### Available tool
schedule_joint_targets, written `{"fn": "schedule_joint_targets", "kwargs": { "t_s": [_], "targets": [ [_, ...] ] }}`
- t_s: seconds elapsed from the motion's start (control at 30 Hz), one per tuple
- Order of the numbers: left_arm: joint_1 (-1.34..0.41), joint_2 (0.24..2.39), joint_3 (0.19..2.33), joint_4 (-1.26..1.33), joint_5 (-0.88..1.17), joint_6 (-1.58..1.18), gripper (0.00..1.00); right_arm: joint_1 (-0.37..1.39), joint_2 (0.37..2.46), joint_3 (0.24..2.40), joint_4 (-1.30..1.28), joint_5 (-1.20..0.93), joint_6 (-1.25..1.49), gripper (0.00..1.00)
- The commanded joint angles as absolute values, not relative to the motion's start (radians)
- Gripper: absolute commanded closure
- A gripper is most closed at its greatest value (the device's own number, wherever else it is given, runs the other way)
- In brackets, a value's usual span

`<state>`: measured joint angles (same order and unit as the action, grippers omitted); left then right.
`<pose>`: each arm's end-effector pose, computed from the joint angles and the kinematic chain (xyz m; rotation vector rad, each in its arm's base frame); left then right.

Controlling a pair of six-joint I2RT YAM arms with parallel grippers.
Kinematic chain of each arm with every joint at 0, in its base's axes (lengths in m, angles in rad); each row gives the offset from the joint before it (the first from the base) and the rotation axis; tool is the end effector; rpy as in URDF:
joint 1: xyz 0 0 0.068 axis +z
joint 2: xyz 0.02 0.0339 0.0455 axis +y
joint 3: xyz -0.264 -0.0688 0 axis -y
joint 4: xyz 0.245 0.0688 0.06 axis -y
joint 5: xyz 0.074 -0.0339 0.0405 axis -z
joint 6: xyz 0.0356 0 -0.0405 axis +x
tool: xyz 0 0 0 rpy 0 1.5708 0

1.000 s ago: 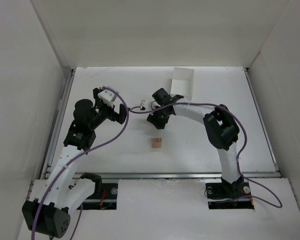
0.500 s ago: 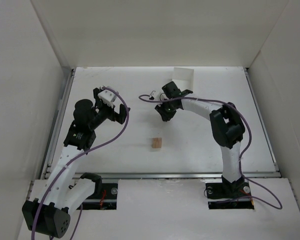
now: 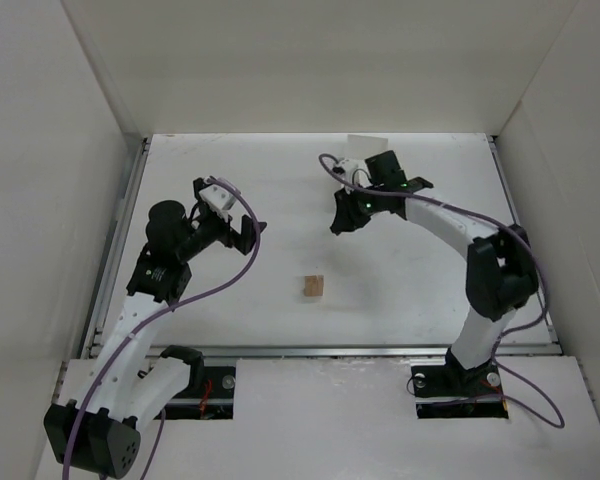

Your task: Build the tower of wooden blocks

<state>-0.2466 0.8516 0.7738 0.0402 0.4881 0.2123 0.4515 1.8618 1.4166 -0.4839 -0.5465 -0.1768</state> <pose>0.1902 -0.0651 0.3489 0.7262 1.4481 -0.4182 0.3565 0.1934 0.2314 -0.9812 2.2760 0.7974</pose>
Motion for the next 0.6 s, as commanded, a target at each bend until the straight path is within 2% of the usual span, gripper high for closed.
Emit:
{"fn": "schedule_joint_targets", "kwargs": {
  "t_s": [0.0,0.13,0.23,0.37,0.47,0.57],
  "targets": [
    [-0.242,0.83,0.775,0.084,0.615,0.25,0.0,0.411,1.626,1.364,-0.272,-0.733,-0.033,1.0],
    [-0.253,0.83,0.805,0.094,0.754,0.326,0.0,0.388,1.451,1.263,-0.007,-0.863,0.162,1.0],
    [-0.287,0.83,0.827,0.078,0.817,0.45,0.01,0.388,1.37,1.151,0.33,-0.922,0.407,1.0],
    [-0.324,0.83,0.894,0.015,0.787,0.633,0.0,0.4,1.29,1.068,0.555,-0.859,0.68,1.0],
    [-0.362,0.83,0.965,-0.055,0.749,0.802,0.0,0.437,1.227,1.005,0.716,-0.784,0.805,1.0],
    [-0.39,0.839,1.022,-0.081,0.739,0.87,0.0,0.489,1.197,0.994,0.77,-0.773,0.831,1.0]
  ]
}}
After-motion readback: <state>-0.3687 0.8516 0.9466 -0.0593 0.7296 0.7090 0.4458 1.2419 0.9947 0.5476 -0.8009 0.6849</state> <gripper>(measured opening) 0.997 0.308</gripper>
